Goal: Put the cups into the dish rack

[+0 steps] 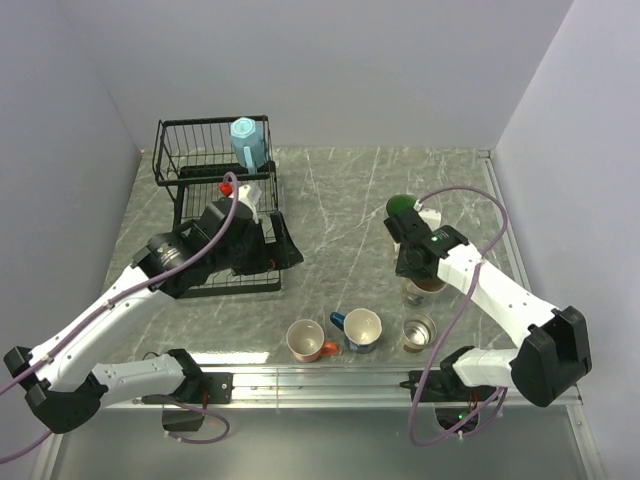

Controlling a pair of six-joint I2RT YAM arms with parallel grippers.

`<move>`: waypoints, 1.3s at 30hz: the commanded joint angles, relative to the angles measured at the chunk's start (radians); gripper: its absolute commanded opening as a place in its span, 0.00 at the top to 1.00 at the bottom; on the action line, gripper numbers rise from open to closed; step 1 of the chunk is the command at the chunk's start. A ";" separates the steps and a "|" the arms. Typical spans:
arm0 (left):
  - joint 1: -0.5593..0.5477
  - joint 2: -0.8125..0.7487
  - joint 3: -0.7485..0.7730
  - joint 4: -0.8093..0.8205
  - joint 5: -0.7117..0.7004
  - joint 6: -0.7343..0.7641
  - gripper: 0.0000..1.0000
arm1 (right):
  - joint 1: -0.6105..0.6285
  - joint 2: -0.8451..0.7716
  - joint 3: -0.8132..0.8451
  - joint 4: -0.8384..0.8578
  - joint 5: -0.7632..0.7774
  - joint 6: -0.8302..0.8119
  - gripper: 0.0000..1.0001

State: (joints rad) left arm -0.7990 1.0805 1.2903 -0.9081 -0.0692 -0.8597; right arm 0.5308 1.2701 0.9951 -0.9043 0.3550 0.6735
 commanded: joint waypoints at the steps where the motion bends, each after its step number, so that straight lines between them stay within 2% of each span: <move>1: 0.018 -0.036 -0.003 0.031 -0.009 0.011 0.01 | 0.014 -0.028 0.013 -0.034 0.019 0.018 1.00; 7: 0.056 -0.044 -0.023 0.087 0.054 0.019 0.01 | 0.055 -0.083 0.111 -0.116 0.009 0.060 1.00; 11: 0.095 -0.028 -0.003 0.110 0.095 0.011 0.01 | 0.096 -0.118 0.247 -0.200 0.005 0.089 1.00; 15: 0.153 0.042 0.056 0.116 0.222 -0.036 0.01 | 0.181 -0.172 0.335 -0.193 0.007 0.087 1.00; 21: 0.188 0.136 0.109 0.239 0.558 -0.176 0.01 | 0.329 -0.224 0.346 -0.081 0.056 0.078 1.00; 23: 0.195 0.139 0.069 0.377 0.679 -0.280 0.01 | 0.368 -0.225 0.352 -0.044 0.102 0.072 1.00; 25: 0.199 0.122 0.026 0.486 0.729 -0.410 0.01 | 0.420 -0.218 0.375 -0.024 0.139 0.063 1.00; 26: 0.201 0.116 -0.021 0.596 0.777 -0.456 0.01 | 0.443 -0.212 0.385 -0.015 0.183 0.051 1.00; 27: 0.202 0.114 -0.040 0.635 0.802 -0.532 0.01 | 0.478 -0.193 0.398 -0.012 0.209 0.041 1.00; 29: 0.201 0.116 -0.063 0.685 0.835 -0.584 0.01 | 0.520 -0.170 0.441 -0.010 0.295 0.018 1.00; 34: 0.202 0.170 -0.014 0.502 0.876 -0.533 0.01 | 0.667 -0.101 0.514 0.018 0.470 -0.055 1.00; 39: 0.201 0.139 -0.108 0.580 0.888 -0.636 0.01 | 0.759 -0.075 0.522 0.068 0.584 -0.110 1.00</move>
State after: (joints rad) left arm -0.6014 1.2457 1.2148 -0.3725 0.7734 -1.3987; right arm 1.2476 1.2076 1.4551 -0.9569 0.7414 0.6277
